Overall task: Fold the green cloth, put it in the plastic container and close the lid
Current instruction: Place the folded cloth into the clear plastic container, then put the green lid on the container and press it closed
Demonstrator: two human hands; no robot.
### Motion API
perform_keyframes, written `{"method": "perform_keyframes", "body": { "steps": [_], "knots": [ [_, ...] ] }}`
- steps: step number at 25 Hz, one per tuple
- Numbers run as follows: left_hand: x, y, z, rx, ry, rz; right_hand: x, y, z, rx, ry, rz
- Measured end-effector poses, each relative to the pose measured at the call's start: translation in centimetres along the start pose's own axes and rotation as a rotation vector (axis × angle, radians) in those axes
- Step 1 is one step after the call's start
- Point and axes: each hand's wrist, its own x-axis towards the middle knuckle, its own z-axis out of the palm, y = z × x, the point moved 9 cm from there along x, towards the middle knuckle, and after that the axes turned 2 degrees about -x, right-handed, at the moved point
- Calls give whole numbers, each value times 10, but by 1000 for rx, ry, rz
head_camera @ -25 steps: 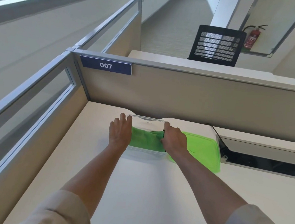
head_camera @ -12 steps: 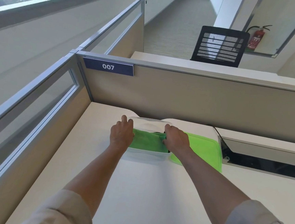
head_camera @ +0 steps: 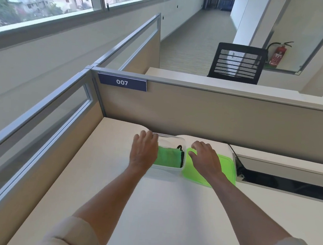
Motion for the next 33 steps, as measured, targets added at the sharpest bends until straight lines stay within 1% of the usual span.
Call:
{"method": "perform_keyframes", "body": {
  "steps": [4, 6, 8, 10, 12, 14, 17, 23, 25, 26, 29, 31, 33],
  "knots": [
    [-37, 92, -3, -185, 59, 275, -32, 44, -1, -42, -42, 81],
    [-53, 128, 11, -275, -29, 351, -49, 65, -2, -57, -54, 125],
    [-68, 174, 25, -298, -112, 414, -76, 101, -10, -90, -67, 178],
    [-79, 180, 46, -272, -219, 355, -94, 112, 1, -98, -107, 166],
    [-82, 174, 56, -236, -236, 306, -113, 121, 10, -99, -146, 201],
    [-85, 170, 65, -187, -265, 297, -125, 132, 17, -83, -187, 216],
    [-86, 171, 77, -140, -332, 265, -134, 146, 27, 33, -252, 238],
    [-87, 171, 80, -110, -334, 142, -141, 154, 28, 86, -235, 204],
    [-90, 176, 79, -80, -403, 165, -141, 156, 30, 69, -249, 190],
    [-92, 179, 78, -54, -410, 175, -142, 157, 31, 60, -259, 182],
    [-92, 182, 78, -81, -388, 153, -143, 162, 31, 60, -269, 170],
    [-92, 185, 71, -69, -342, 171, -144, 163, 26, 84, -227, 178],
    [-91, 187, 63, -46, -301, 188, -144, 161, 18, 120, -149, 187]
  ]
}}
